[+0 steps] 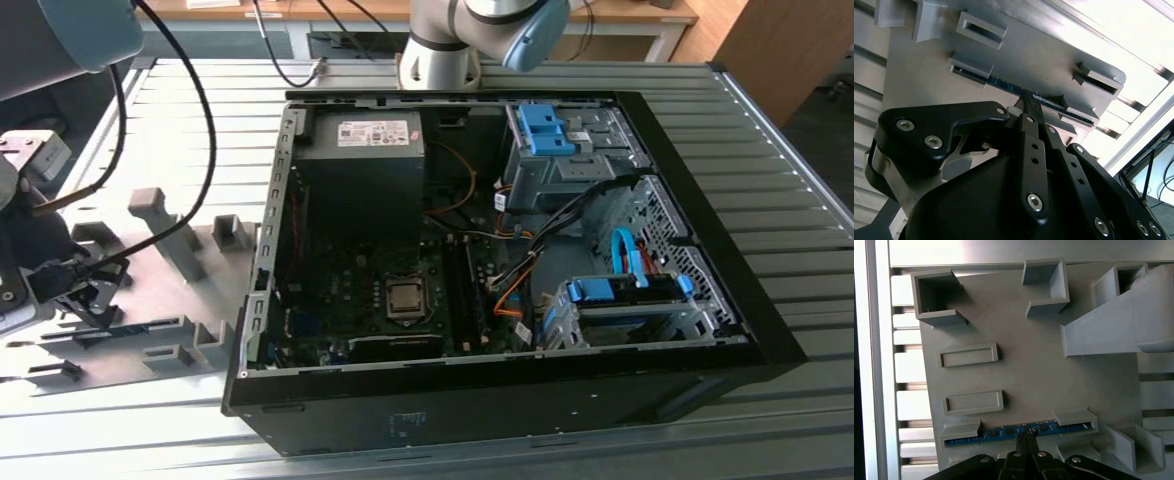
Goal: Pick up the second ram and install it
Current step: 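Pick up the second ram and move it above second insertion slot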
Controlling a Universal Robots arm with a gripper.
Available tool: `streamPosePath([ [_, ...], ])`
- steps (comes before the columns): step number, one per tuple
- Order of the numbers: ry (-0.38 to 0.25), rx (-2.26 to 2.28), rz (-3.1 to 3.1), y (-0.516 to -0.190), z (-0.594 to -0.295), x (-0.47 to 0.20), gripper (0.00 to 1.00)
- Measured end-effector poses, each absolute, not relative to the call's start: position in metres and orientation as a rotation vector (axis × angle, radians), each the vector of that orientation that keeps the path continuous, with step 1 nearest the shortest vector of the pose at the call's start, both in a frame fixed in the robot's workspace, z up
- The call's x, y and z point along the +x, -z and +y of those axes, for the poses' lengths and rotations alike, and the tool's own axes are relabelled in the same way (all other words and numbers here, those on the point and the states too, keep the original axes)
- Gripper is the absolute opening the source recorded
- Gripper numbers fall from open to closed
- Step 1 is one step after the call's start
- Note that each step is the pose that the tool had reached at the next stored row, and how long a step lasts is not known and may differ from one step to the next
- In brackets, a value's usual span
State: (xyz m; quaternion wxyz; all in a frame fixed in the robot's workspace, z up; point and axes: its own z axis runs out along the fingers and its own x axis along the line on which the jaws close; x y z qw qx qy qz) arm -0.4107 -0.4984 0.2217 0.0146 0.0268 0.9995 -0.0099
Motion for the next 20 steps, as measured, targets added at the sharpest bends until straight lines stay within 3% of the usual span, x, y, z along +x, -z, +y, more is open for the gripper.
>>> streamPosePath([
  [20, 0.024, -0.413, 3.082, -0.2215, -0.4984, -0.4107, 0.1],
])
